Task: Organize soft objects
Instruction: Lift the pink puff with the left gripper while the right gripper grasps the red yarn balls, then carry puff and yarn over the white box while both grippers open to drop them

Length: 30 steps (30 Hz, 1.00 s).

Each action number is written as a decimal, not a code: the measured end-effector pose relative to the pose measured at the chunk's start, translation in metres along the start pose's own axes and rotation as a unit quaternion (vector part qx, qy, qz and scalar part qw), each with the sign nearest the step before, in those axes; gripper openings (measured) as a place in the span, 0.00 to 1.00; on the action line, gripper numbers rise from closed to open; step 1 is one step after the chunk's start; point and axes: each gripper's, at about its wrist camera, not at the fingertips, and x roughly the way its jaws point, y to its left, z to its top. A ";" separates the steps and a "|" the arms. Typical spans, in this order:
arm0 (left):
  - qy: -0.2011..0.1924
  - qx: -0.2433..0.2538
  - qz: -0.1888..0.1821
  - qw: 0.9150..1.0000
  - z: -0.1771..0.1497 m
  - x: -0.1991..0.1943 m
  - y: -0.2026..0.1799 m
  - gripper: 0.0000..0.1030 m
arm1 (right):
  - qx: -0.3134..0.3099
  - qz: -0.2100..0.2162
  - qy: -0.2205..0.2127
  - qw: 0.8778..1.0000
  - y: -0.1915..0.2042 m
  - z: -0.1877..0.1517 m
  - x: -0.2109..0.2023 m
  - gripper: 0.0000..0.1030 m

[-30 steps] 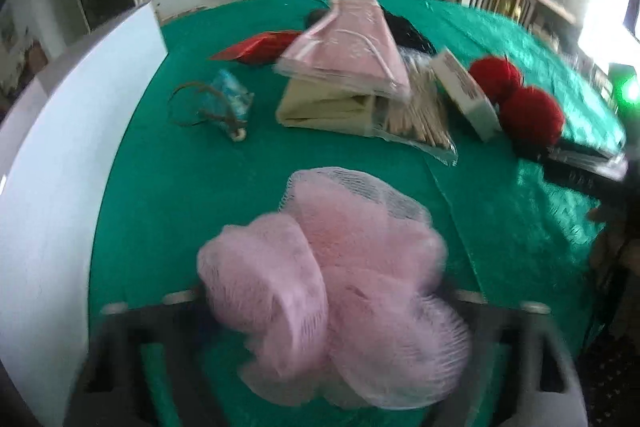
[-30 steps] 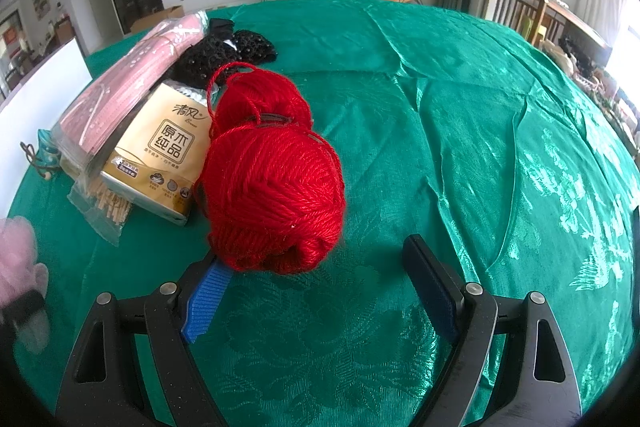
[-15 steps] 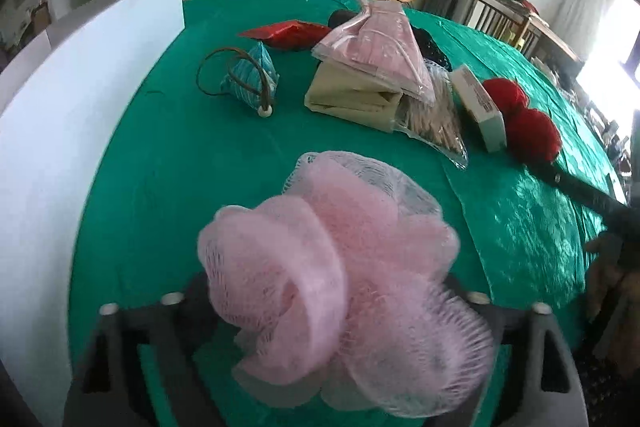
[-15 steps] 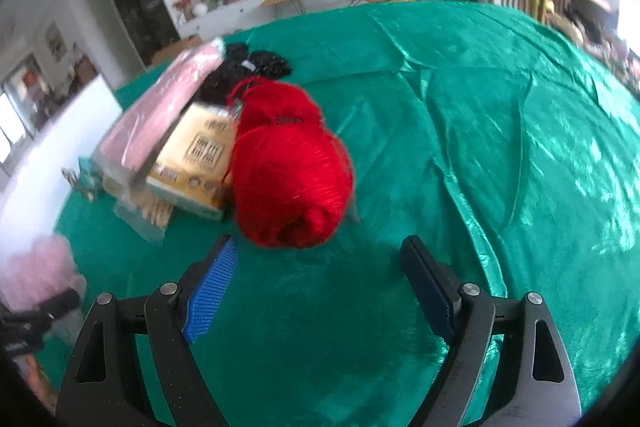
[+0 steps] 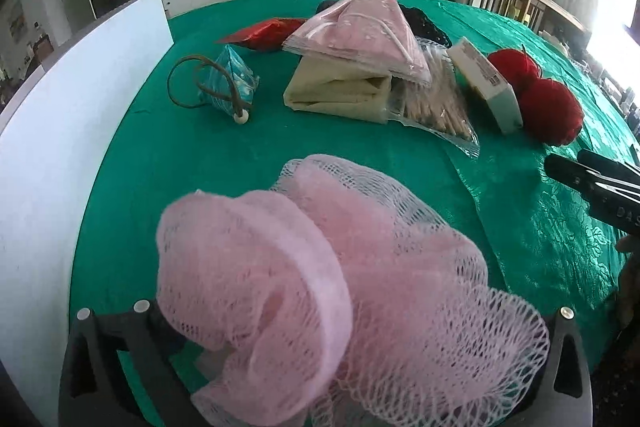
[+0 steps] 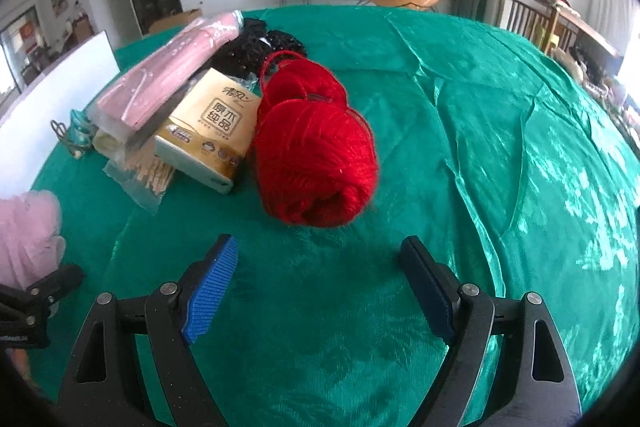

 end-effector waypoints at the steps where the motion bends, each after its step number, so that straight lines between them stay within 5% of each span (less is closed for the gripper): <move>1: 0.001 0.002 -0.002 1.000 0.000 0.000 0.000 1.00 | 0.007 0.007 -0.002 1.000 -0.002 -0.002 -0.004 0.83; 8: 0.040 0.007 -0.010 0.999 0.000 -0.003 0.010 1.00 | 0.057 0.053 -0.022 0.997 -0.026 0.024 -0.038 0.83; 13: 0.038 -0.006 -0.032 0.999 0.002 -0.018 0.015 1.00 | -0.016 0.053 0.071 0.996 -0.017 0.087 -0.005 0.83; 17: 0.027 0.001 -0.039 0.999 0.004 -0.026 0.015 0.96 | -0.056 0.039 0.155 0.986 -0.004 0.105 0.041 0.80; 18: 0.026 0.004 -0.037 0.999 0.006 -0.026 0.015 0.86 | -0.059 0.039 0.168 0.983 -0.002 0.105 0.050 0.79; 20: 0.030 0.001 -0.040 0.999 0.007 -0.022 0.017 0.48 | -0.057 0.045 0.184 0.980 -0.002 0.099 0.055 0.45; 21: 0.031 -0.006 -0.040 0.999 0.007 -0.022 0.020 0.39 | -0.050 0.047 0.187 0.980 -0.004 0.097 0.054 0.45; 30: 0.012 -0.033 -0.098 0.995 0.014 -0.060 0.029 0.36 | 0.031 0.057 0.131 0.989 -0.042 0.065 -0.028 0.45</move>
